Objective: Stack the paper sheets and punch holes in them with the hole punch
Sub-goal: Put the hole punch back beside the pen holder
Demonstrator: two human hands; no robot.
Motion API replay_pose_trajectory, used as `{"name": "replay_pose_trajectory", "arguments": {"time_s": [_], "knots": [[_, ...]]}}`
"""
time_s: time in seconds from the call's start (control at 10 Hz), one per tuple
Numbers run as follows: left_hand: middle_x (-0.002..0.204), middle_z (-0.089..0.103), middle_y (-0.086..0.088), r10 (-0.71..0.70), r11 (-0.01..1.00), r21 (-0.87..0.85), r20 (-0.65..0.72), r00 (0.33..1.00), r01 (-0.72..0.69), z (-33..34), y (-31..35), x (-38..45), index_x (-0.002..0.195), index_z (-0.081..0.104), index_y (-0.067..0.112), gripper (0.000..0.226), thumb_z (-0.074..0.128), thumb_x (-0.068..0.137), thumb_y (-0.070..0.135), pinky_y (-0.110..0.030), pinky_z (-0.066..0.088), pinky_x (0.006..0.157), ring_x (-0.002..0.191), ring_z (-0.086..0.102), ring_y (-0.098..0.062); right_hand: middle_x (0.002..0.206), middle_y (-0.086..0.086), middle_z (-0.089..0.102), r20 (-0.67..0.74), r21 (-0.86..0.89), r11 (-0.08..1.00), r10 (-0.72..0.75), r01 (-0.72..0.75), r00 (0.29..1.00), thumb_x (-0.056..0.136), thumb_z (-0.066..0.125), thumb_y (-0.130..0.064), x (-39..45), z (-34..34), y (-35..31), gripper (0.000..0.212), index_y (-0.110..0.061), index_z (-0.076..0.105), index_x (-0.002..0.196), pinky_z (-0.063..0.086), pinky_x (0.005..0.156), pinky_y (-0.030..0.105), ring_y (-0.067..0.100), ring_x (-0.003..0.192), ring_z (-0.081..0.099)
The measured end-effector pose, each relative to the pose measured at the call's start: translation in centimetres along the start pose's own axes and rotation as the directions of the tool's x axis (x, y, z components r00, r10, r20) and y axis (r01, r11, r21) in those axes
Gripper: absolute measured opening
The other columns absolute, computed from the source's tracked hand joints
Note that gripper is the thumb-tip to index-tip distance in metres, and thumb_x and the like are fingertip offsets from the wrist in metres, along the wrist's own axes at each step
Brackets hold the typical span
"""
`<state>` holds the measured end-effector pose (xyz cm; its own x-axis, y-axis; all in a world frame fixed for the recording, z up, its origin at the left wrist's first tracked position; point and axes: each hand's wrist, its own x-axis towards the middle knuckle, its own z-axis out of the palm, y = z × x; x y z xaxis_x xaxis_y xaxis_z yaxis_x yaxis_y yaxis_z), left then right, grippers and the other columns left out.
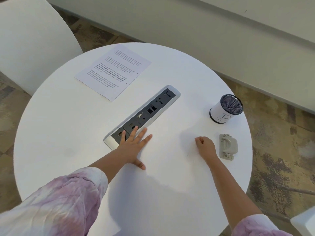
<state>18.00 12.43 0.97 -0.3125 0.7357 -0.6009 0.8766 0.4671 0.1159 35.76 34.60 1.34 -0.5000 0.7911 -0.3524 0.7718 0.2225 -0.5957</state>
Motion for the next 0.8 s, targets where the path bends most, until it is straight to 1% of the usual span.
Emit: {"name": "replay_pose_trajectory", "arguments": {"time_s": [0.1, 0.2, 0.3, 0.4, 0.5, 0.6, 0.7, 0.8], "knots": [[0.150, -0.035, 0.005, 0.000, 1.000, 0.002, 0.001, 1.000, 0.000, 0.1, 0.0, 0.1, 0.141, -0.024, 0.036, 0.129, 0.060, 0.054, 0.080, -0.064, -0.009, 0.107, 0.136, -0.034, -0.029, 0.060, 0.002, 0.040, 0.078, 0.190, 0.973, 0.118, -0.131, 0.990, 0.093, 0.043, -0.017, -0.1, -0.7, 0.5, 0.034, -0.016, 0.037, 0.060, 0.026, 0.051, 0.026, 0.016, 0.054, 0.034], [0.150, -0.034, 0.005, 0.000, 1.000, 0.006, -0.006, 1.000, 0.000, 0.1, -0.1, 0.1, 0.141, -0.023, 0.036, 0.129, 0.059, 0.053, 0.080, -0.064, -0.008, 0.107, 0.136, -0.033, -0.029, 0.066, 0.001, 0.048, 0.127, 0.348, 0.916, 0.164, -0.199, 0.978, 0.093, 0.044, -0.014, -0.2, -1.2, 0.7, 0.029, -0.014, 0.047, 0.064, 0.036, 0.059, 0.023, 0.014, 0.058, 0.043], [0.151, -0.033, 0.004, 0.000, 1.000, 0.014, -0.010, 1.000, 0.000, 0.2, -0.1, 0.1, 0.141, -0.023, 0.035, 0.129, 0.058, 0.053, 0.081, -0.064, -0.007, 0.107, 0.137, -0.032, -0.030, 0.070, 0.004, 0.054, 0.127, 0.377, 0.906, 0.155, -0.192, 0.980, 0.088, 0.049, -0.010, -0.5, -1.2, 1.0, 0.021, -0.010, 0.052, 0.068, 0.040, 0.065, 0.023, 0.014, 0.060, 0.048], [0.151, -0.033, 0.004, 0.003, 1.000, 0.013, -0.010, 1.000, -0.003, 0.2, -0.1, 0.1, 0.141, -0.024, 0.035, 0.129, 0.058, 0.053, 0.081, -0.065, -0.007, 0.107, 0.137, -0.032, -0.030, 0.073, 0.000, 0.060, 0.040, 0.197, 0.971, 0.132, -0.137, 0.990, 0.082, 0.057, -0.012, -0.9, -0.9, 0.9, 0.003, -0.010, 0.059, 0.081, 0.040, 0.061, 0.022, 0.012, 0.066, 0.053], [0.151, -0.033, 0.004, 0.004, 1.000, 0.011, -0.011, 1.000, -0.004, 0.2, -0.1, 0.1, 0.141, -0.023, 0.035, 0.129, 0.058, 0.053, 0.081, -0.064, -0.007, 0.107, 0.137, -0.032, -0.030, 0.073, -0.008, 0.057, -0.013, 0.088, 0.994, 0.061, -0.060, 0.998, 0.082, 0.060, -0.012, -1.3, -0.6, 0.2, 0.003, -0.012, 0.059, 0.084, 0.037, 0.053, 0.009, 0.002, 0.067, 0.050], [0.151, -0.033, 0.004, 0.007, 1.000, 0.008, -0.012, 1.000, -0.007, 0.2, -0.2, 0.1, 0.142, -0.023, 0.035, 0.129, 0.058, 0.053, 0.081, -0.065, -0.008, 0.107, 0.137, -0.032, -0.030, 0.079, -0.002, 0.058, -0.042, 0.073, 0.997, 0.027, -0.024, 0.999, 0.082, 0.059, -0.009, -1.4, -0.1, -0.3, 0.010, -0.010, 0.062, 0.091, 0.038, 0.053, 0.009, 0.009, 0.069, 0.052], [0.150, -0.034, 0.004, 0.006, 1.000, 0.000, -0.006, 1.000, -0.006, 0.2, -0.1, 0.1, 0.141, -0.023, 0.035, 0.128, 0.059, 0.053, 0.080, -0.064, -0.009, 0.107, 0.136, -0.033, -0.030, 0.085, 0.000, 0.060, -0.053, -0.048, 0.999, 0.010, -0.012, 0.999, 0.082, 0.057, -0.010, -1.3, 0.2, -0.8, 0.013, -0.009, 0.064, 0.093, 0.043, 0.067, 0.025, 0.015, 0.080, 0.055], [0.150, -0.034, 0.004, 0.008, 1.000, -0.006, -0.009, 1.000, -0.008, 0.1, -0.1, 0.0, 0.141, -0.023, 0.035, 0.128, 0.060, 0.054, 0.079, -0.064, -0.009, 0.107, 0.137, -0.033, -0.030, 0.085, 0.002, 0.061, -0.069, -0.185, 0.983, -0.018, 0.005, 0.997, 0.083, 0.054, -0.009, -1.2, 0.4, -1.2, 0.014, -0.007, 0.065, 0.091, 0.044, 0.069, 0.031, 0.021, 0.082, 0.057]]}}
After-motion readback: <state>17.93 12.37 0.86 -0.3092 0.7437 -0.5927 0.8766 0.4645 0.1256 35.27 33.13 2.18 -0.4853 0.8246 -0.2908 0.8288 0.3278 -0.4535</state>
